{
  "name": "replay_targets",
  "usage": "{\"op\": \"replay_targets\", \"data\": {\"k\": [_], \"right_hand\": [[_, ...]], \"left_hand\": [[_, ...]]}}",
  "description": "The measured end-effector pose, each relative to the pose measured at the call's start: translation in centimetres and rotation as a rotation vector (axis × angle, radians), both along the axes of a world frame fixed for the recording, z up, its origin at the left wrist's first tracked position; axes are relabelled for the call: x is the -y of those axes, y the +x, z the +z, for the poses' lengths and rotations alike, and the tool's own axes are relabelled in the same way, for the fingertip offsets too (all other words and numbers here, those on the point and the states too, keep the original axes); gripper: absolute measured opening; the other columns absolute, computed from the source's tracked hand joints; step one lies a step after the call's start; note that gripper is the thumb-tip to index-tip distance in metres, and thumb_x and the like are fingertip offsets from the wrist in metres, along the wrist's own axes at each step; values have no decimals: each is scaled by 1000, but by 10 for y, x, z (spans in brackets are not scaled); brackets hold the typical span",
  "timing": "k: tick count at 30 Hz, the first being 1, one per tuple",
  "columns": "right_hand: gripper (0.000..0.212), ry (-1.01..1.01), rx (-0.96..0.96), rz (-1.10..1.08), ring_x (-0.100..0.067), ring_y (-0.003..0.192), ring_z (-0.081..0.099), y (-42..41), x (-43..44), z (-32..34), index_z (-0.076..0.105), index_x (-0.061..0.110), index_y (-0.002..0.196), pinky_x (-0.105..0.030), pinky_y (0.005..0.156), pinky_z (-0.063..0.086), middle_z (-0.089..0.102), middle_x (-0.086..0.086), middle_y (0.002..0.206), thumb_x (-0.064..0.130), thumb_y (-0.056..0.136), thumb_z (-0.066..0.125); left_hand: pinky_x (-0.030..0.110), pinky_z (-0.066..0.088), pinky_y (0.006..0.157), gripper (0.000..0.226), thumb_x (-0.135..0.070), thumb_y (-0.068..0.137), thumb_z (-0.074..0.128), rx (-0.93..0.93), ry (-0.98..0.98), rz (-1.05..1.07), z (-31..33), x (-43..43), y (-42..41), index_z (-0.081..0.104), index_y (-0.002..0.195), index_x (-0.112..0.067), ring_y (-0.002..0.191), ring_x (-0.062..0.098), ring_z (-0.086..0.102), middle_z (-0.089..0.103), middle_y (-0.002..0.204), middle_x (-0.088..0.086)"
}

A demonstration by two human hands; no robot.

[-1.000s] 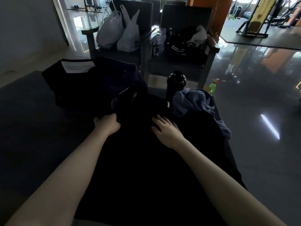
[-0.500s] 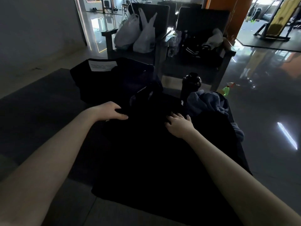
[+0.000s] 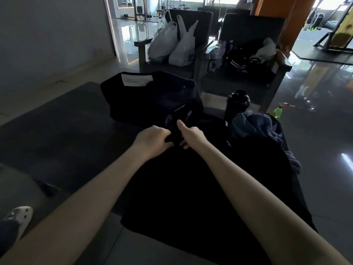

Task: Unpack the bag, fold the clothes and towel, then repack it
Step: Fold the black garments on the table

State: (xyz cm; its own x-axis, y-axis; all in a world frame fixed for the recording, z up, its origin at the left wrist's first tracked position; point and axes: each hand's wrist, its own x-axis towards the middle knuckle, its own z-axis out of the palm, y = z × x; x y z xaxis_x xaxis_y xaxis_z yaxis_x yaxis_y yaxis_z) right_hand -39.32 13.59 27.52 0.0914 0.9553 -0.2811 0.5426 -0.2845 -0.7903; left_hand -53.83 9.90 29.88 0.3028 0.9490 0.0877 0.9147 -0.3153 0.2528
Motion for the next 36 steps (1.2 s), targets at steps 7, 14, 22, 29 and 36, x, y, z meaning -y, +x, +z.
{"op": "replay_targets", "data": {"k": [7,14,22,29,36], "right_hand": [[7,65,-301,-184,-28,75,63,15,-20,1,59,12,74,-32,60,51,62,-11,79,11,81,57],[17,178,-299,-204,-20,81,58,35,-27,-16,60,25,94,-25,55,44,59,-2,92,18,85,48],[65,269,177,13,-17,99,55,47,-7,-13,34,15,144,-17,76,40,51,-9,122,11,85,60],[44,541,497,58,-22,132,36,54,39,-30,53,16,132,-39,107,28,43,-1,142,21,88,58],[29,587,451,119,-23,121,49,76,142,-72,64,11,117,-41,101,41,59,-2,125,14,88,60]], "left_hand": [[34,45,65,14,-19,87,54,-115,-139,-76,-14,20,16,53,100,-17,87,27,62,62,97,6],[33,45,73,13,-11,85,58,44,-374,-202,-42,34,22,47,90,-14,91,26,59,58,102,10],[40,33,105,40,-39,100,37,10,-149,-135,-73,42,27,48,137,-26,126,19,37,38,136,-1],[49,8,118,54,-45,98,38,-183,-324,-117,-103,46,14,24,149,-32,145,23,4,2,159,-6],[44,17,114,52,-36,95,47,-90,-35,-112,-126,94,11,37,145,-21,141,18,26,31,151,-3]]}}
